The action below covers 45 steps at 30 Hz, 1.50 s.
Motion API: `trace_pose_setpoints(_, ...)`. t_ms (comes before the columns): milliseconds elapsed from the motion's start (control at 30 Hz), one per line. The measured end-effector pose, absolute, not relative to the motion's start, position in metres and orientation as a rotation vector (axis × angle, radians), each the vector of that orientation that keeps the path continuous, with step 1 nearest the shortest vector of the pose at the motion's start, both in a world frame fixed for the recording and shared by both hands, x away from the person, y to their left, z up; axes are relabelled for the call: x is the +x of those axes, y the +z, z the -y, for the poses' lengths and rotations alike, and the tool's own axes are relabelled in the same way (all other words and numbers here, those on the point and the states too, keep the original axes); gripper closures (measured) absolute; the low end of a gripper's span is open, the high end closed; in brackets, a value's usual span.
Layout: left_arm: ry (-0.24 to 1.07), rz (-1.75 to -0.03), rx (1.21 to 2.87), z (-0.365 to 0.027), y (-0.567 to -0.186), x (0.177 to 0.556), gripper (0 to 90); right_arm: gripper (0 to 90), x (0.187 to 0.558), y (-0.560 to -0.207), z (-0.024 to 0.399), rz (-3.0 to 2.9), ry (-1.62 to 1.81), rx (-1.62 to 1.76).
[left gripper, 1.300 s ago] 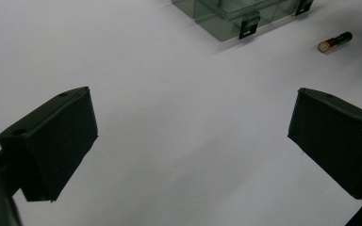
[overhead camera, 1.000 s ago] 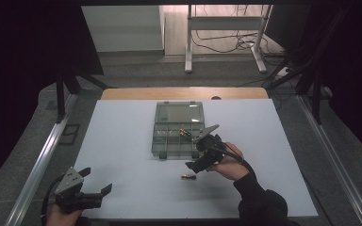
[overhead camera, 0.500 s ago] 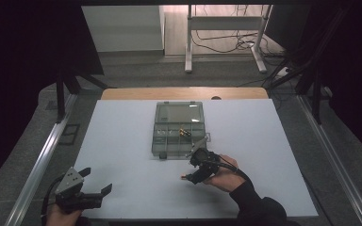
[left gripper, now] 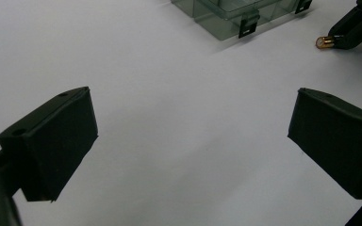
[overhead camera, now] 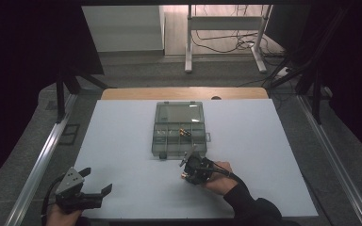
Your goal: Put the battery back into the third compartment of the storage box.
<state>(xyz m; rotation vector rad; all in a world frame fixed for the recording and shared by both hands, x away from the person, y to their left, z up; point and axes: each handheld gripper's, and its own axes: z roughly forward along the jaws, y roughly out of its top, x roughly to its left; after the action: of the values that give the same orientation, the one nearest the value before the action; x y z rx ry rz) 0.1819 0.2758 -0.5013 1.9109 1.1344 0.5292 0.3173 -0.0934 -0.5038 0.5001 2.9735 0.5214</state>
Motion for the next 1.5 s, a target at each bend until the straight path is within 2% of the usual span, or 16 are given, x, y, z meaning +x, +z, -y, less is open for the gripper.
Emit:
trace_pose_setpoints(967, 0.528, -1.137, 1.912, -0.276, -0.501, 0.182, 2.4, 76.3, 0.326, -0.474, 0.108, -2.897, 0.862, 0.645)
trace_pose_setpoints(1500, 0.524, -1.134, 1.917, -0.275, -0.501, 0.184, 2.4, 76.3, 0.343, -0.460, 0.111, -2.801, 0.896, 0.724)
